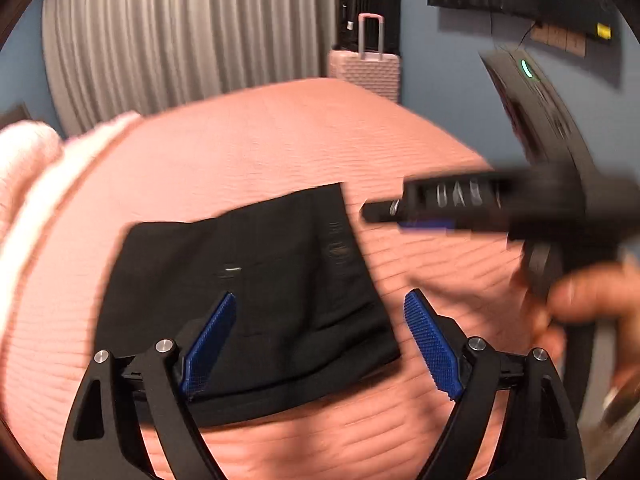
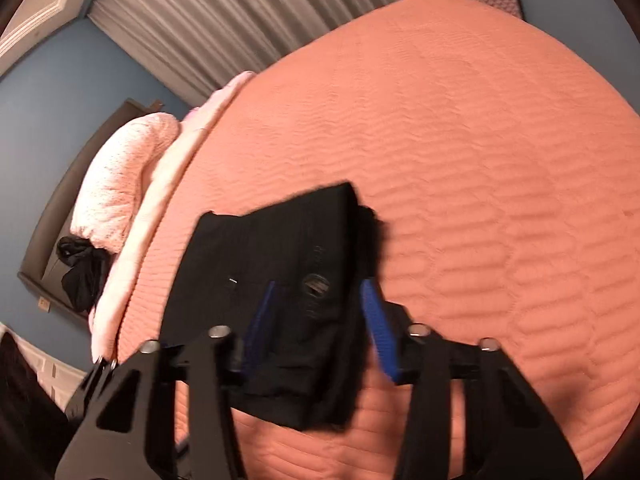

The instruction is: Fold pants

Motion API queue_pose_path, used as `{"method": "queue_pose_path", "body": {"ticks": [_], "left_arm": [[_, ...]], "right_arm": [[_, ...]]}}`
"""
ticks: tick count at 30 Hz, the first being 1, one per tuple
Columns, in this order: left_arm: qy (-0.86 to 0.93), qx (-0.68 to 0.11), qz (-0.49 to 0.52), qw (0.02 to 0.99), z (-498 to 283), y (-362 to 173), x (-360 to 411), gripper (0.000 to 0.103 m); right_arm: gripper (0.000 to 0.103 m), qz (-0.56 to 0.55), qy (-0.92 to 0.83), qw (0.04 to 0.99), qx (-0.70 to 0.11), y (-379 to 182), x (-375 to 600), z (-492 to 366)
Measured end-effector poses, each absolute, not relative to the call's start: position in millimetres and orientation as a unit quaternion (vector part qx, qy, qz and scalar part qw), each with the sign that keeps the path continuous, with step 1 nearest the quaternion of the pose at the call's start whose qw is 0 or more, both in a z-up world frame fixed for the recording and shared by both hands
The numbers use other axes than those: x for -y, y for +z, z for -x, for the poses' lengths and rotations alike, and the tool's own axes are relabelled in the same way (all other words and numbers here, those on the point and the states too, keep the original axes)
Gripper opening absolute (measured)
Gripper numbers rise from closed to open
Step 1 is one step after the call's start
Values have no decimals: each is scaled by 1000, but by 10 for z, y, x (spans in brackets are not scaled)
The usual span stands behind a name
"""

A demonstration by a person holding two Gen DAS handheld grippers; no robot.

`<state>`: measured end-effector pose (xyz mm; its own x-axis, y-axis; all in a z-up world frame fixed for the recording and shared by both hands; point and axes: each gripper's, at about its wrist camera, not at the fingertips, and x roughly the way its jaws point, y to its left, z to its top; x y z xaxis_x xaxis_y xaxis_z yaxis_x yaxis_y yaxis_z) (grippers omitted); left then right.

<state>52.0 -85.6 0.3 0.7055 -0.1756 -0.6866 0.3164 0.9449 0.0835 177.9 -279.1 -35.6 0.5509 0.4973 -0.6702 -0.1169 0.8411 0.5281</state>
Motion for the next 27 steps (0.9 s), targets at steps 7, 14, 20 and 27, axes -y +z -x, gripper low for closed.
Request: {"method": "queue_pose_path", "body": {"ticks": [7, 14, 20, 27], "left_arm": [[10, -408, -77, 909, -667, -99, -88, 84], [34, -451, -16, 892, -1215, -245, -818, 84], [1, -482, -65, 874, -1432, -756, -811, 89], [-26, -469, -35, 882, -1310, -665, -775, 85]], "right_arm": [[21, -75, 185, 827, -525, -938, 2135, -2329], [24, -140, 230, 836, -478, -325, 1620, -2391], [0, -198, 193, 796, -539, -1011, 1776, -2798], [4, -143, 304, 784, -522, -459, 803, -3131]]}}
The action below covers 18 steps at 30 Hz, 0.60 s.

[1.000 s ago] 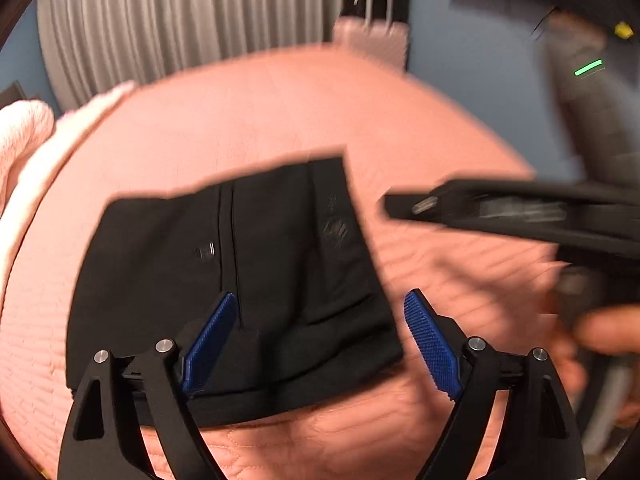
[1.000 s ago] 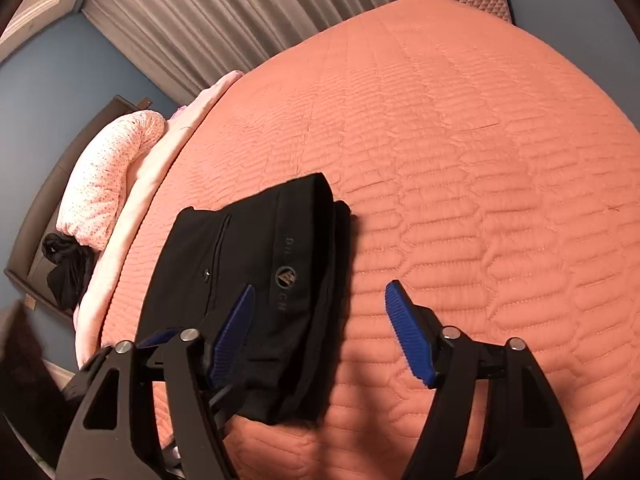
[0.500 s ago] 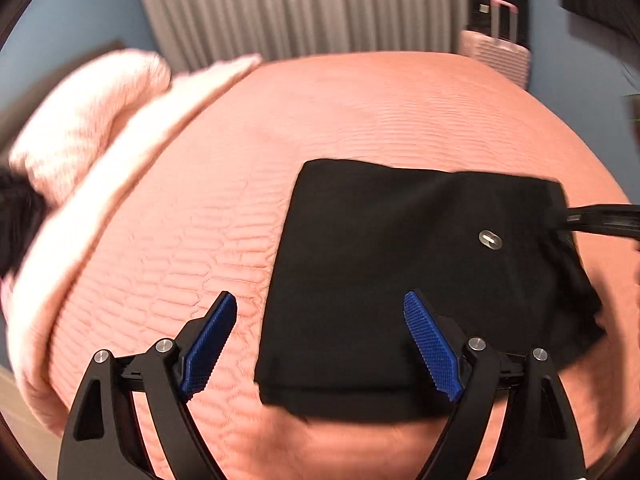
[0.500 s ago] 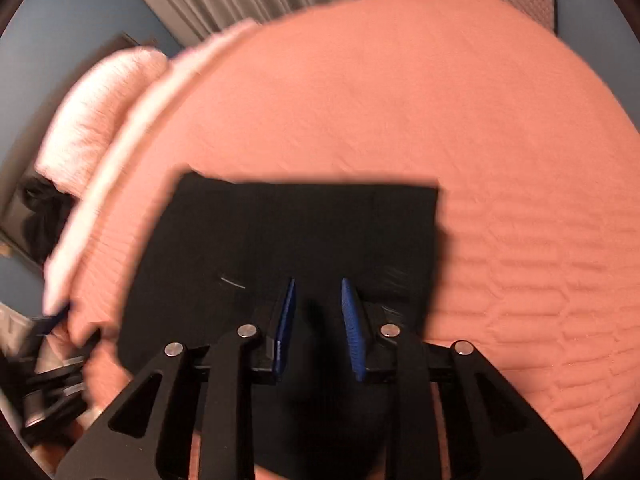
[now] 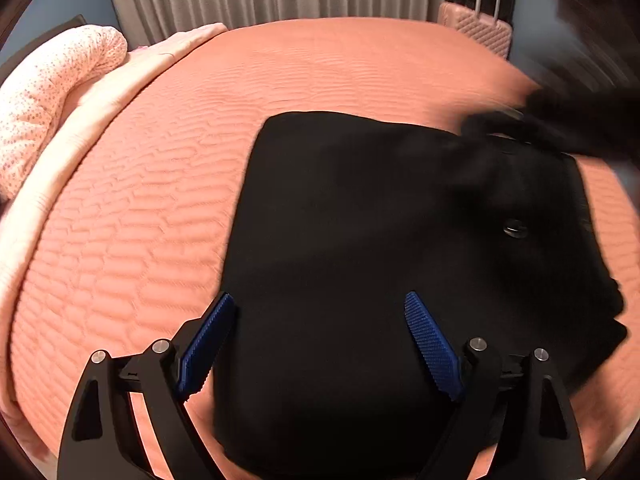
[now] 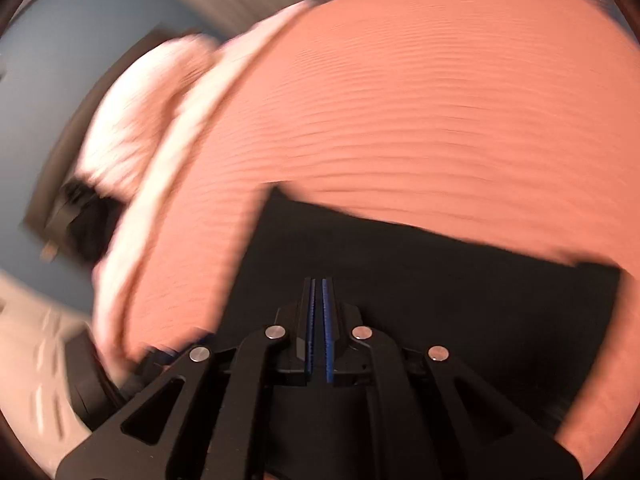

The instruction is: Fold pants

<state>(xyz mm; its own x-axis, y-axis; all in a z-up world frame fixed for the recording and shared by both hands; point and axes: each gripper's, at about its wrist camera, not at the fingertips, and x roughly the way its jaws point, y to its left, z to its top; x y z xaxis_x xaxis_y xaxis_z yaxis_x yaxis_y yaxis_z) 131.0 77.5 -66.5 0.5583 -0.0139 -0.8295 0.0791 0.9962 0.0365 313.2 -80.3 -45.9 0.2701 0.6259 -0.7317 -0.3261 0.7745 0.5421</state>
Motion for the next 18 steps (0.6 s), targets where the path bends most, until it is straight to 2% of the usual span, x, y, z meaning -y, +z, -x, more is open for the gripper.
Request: {"method": "queue_pose_path", "body": {"ticks": [4, 6, 7, 9, 10, 11, 12, 13, 15, 17, 18], "left_arm": [[-23, -459, -73, 885, -1189, -764, -499, 87], [-20, -458, -70, 886, -1208, -787, -516, 88], [-22, -461, -64, 885, -1226, -789, -534, 88], [-25, -465, -49, 884, -1256, -811, -571, 89], [-24, -463, -49, 885, -1252, -811, -569, 89], [-23, -461, -53, 886, -1246, -813, -556, 89], [-24, -459, -58, 886, -1239, -815, -539, 89], [-24, -460, -60, 886, -1243, -824, -533, 89], [-28, -463, -52, 884, -1249, -821, -557, 89], [-28, -464, -51, 884, -1243, -819, -559, 89], [-26, -464, -52, 884, -1237, -818, -549, 90]], "right_arm": [[0, -63, 297, 759, -576, -940, 87, -3740], [0, -103, 267, 779, -559, -824, 119, -3963], [4, -101, 264, 795, -537, -694, 108, -3940], [4, -55, 299, 799, -519, -581, -69, -3835], [0, -10, 290, 798, -528, -668, -140, -3809], [0, 15, 260, 802, -538, -804, -80, -3856], [0, -7, 214, 815, -539, -835, 106, -3931], [4, -24, 176, 828, -532, -783, 272, -3940], [5, -106, 208, 838, -494, -510, 614, -3705], [3, -82, 231, 844, -477, -377, 814, -3288], [3, -47, 209, 847, -487, -495, 978, -3143]]}}
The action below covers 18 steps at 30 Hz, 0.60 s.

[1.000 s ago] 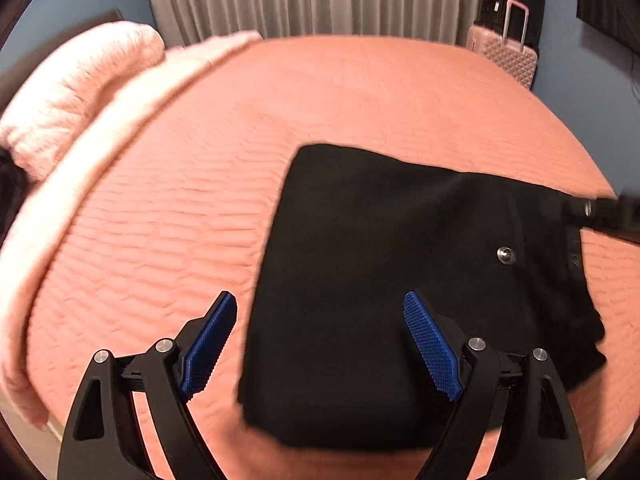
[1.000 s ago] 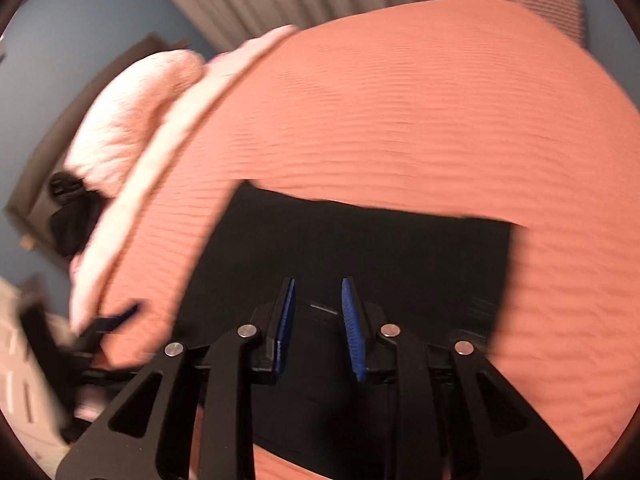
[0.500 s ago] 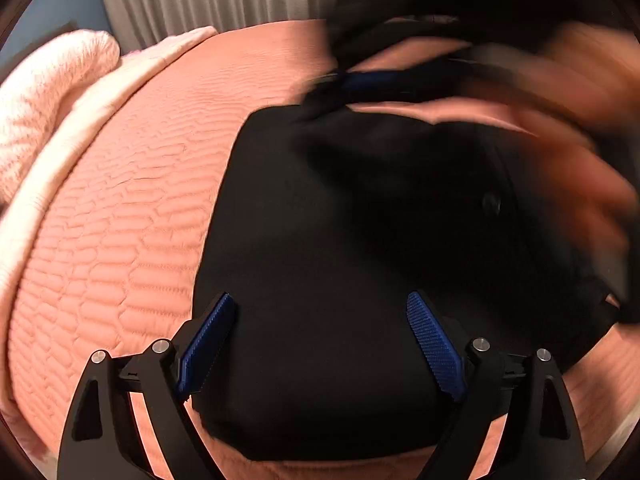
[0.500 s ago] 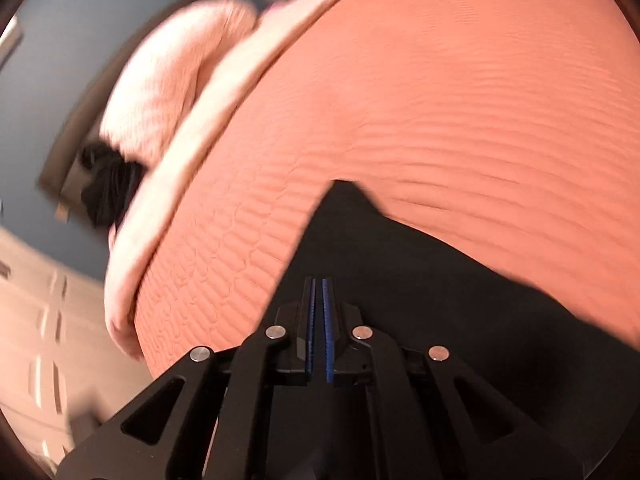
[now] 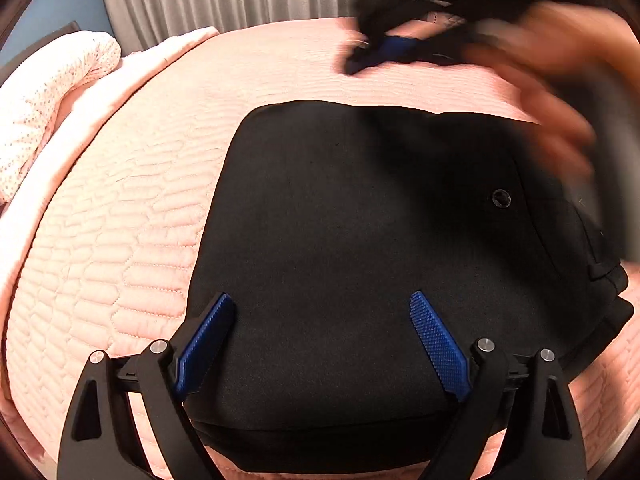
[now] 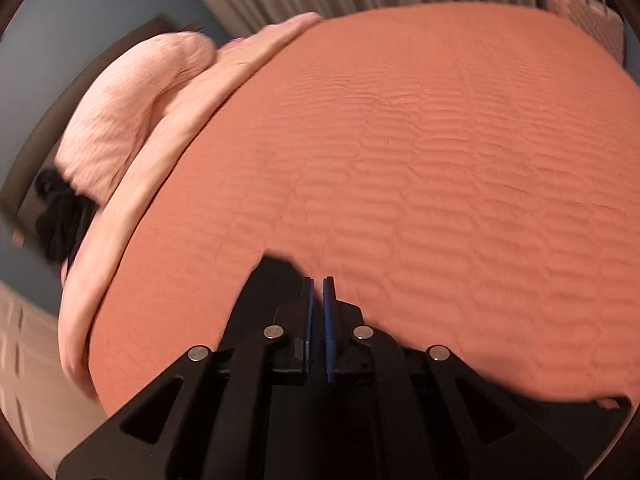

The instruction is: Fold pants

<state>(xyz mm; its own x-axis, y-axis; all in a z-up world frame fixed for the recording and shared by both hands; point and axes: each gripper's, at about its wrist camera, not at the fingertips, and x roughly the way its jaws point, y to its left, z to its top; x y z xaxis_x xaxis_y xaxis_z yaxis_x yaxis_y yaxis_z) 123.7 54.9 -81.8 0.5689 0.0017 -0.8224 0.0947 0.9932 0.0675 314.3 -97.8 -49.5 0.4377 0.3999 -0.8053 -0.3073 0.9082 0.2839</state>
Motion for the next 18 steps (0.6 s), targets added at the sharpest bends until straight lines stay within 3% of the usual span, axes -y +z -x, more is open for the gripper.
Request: {"method": "queue_pose_path", "body": {"ticks": [1, 4, 7, 10, 11, 13, 17, 18], "left_arm": [[-24, -464, -52, 884, -1238, -821, -543, 90], [-33, -473, -45, 879, -1281, -813, -508, 90], [-12, -474, -35, 880, -1382, -675, -596, 88], [-6, -460, 12, 888, -1434, -482, -675, 88], [-6, -467, 21, 884, -1501, -474, -670, 88], [-3, -487, 6, 874, -1676, -591, -647, 88], [30, -489, -43, 870, -1764, -826, -564, 91], [31, -496, -46, 867, -1776, -817, -544, 90]], "right_arm": [[1, -27, 171, 846, -505, -641, 1176, -3107], [0, -168, 117, 851, -483, -584, 2029, -2716], [4, -139, 141, 867, -458, -323, 2083, -2196], [0, -78, 111, 854, -502, -712, 2197, -1826], [0, -105, 102, 850, -505, -759, 2366, -1721], [5, -167, 116, 852, -483, -583, 2492, -1504], [0, -90, 134, 842, -515, -789, 2376, -1279], [0, -120, 131, 841, -511, -775, 2455, -1231]]}}
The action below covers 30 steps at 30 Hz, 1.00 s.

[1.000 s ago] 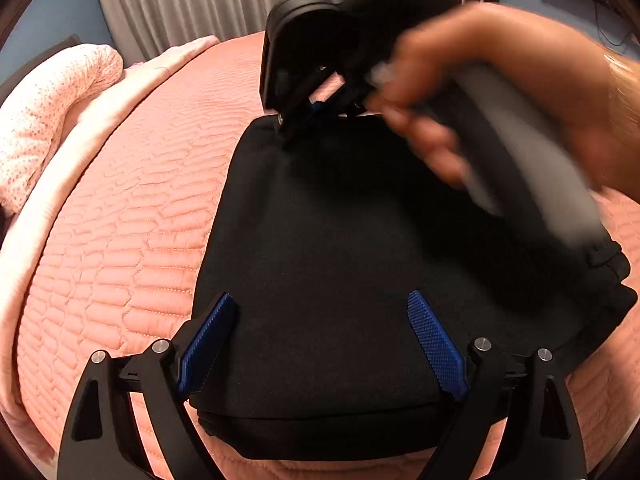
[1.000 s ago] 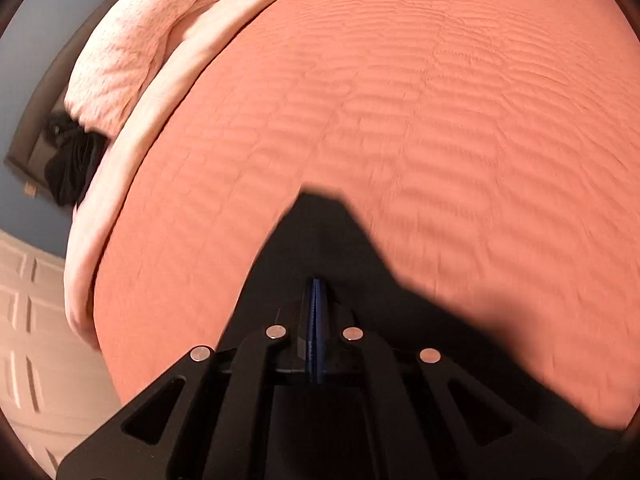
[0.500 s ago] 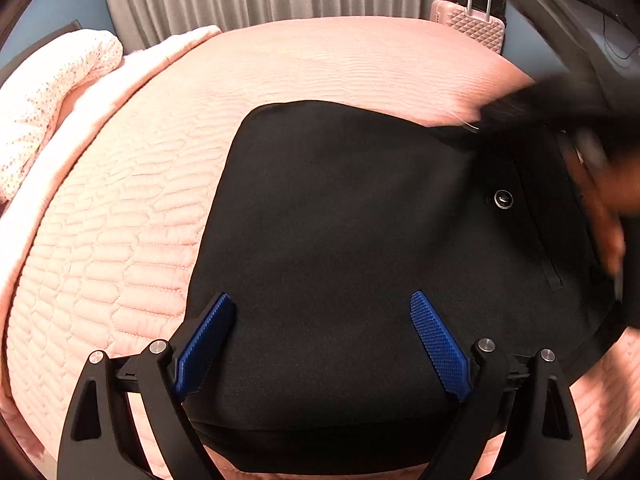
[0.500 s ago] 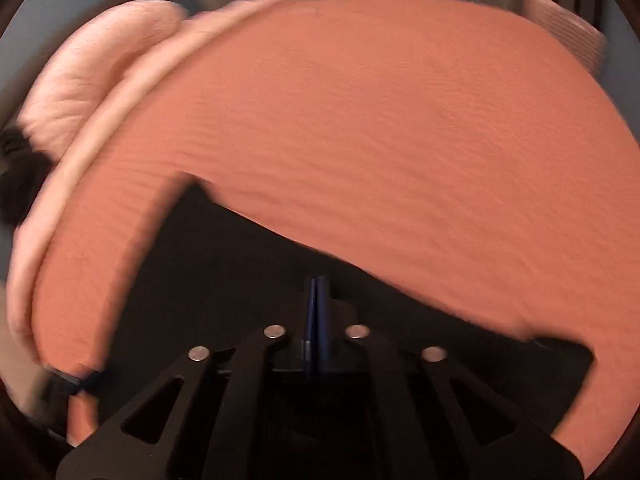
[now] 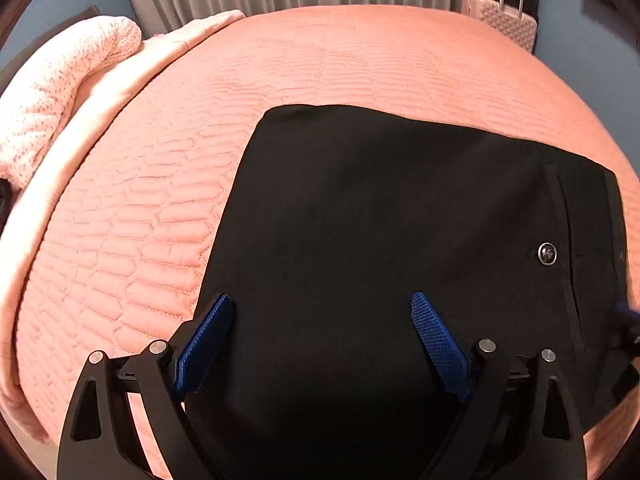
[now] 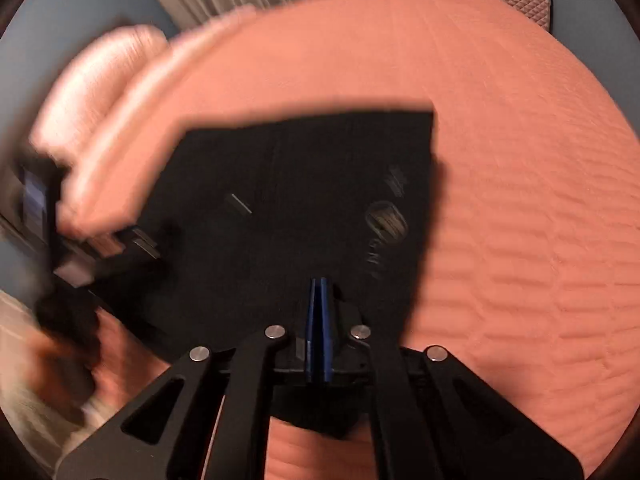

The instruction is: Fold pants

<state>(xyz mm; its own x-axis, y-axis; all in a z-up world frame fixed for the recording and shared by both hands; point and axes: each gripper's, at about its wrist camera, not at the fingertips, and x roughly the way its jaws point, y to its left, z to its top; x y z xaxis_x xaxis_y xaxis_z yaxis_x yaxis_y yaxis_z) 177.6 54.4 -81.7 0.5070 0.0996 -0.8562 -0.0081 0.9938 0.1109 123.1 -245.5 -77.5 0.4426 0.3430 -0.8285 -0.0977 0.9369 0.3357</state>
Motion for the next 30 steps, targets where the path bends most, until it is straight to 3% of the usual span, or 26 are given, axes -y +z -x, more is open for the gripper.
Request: {"method": "queue_pose_path", "body": {"ticks": [1, 2, 6, 8, 10, 12, 13, 16, 18, 20, 24, 26, 29, 30], "left_arm": [[37, -497, -48, 866, -1770, -789, -531, 89], [44, -495, -51, 866, -1746, -721, -513, 88], [39, -488, -65, 870, -1620, -552, -379, 88], [37, -497, -75, 864, -1579, -554, -306, 88], [26, -496, -79, 864, -1509, -527, -235, 88], [22, -498, -84, 863, -1438, -485, -179, 88], [21, -499, -82, 863, -1403, -480, -164, 88], [16, -503, -70, 861, -1330, -462, -180, 88], [16, -498, -75, 864, -1267, -422, -181, 88], [18, -499, -75, 863, -1253, -415, -186, 88], [18, -507, -68, 859, -1244, -415, -231, 88], [22, -503, -72, 861, -1219, -397, -252, 88], [22, -506, -64, 860, -1205, -394, -280, 88], [22, -508, -62, 859, -1201, -395, -290, 88]], "right_arm": [[0, -145, 120, 846, -500, -645, 2507, -1155], [7, -143, 119, 854, -485, -539, 2494, -1093], [2, -48, 135, 849, -509, -681, 2301, -919], [0, -78, 122, 854, -500, -632, 2360, -802], [6, -84, 125, 867, -475, -466, 2303, -676], [6, -46, 122, 864, -486, -564, 2209, -616], [1, -37, 114, 857, -501, -686, 2142, -719], [0, -110, 109, 854, -496, -677, 2339, -623], [6, -105, 115, 864, -479, -511, 2262, -563], [1, -55, 114, 860, -494, -606, 2230, -619], [0, -121, 115, 851, -498, -612, 2470, -527], [6, -112, 119, 859, -485, -471, 2418, -481], [5, -78, 122, 856, -496, -569, 2414, -624], [0, -71, 114, 851, -508, -625, 2359, -682]]}}
